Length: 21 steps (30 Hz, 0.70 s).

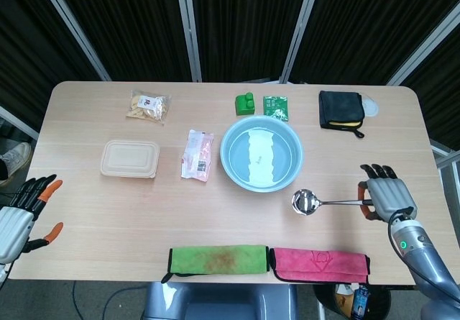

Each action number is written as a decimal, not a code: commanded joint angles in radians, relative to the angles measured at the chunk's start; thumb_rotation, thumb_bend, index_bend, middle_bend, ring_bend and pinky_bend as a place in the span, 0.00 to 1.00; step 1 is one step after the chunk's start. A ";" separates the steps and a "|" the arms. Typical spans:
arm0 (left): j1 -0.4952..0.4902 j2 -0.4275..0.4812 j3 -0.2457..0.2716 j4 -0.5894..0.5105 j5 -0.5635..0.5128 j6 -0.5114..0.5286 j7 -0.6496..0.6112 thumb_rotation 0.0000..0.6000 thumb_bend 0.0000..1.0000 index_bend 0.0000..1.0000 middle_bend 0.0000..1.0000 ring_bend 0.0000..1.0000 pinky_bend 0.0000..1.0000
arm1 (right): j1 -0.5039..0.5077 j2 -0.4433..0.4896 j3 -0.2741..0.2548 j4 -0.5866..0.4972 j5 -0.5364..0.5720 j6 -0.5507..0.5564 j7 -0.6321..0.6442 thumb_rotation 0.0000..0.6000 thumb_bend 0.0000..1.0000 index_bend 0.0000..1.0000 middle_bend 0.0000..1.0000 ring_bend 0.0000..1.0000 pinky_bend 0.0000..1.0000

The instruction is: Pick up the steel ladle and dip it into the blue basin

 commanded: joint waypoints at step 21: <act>-0.015 -0.010 -0.056 0.011 -0.128 -0.069 0.012 1.00 0.35 0.04 0.00 0.00 0.00 | 0.461 -0.168 0.023 0.133 0.539 -0.101 -0.205 1.00 0.51 0.76 0.08 0.00 0.00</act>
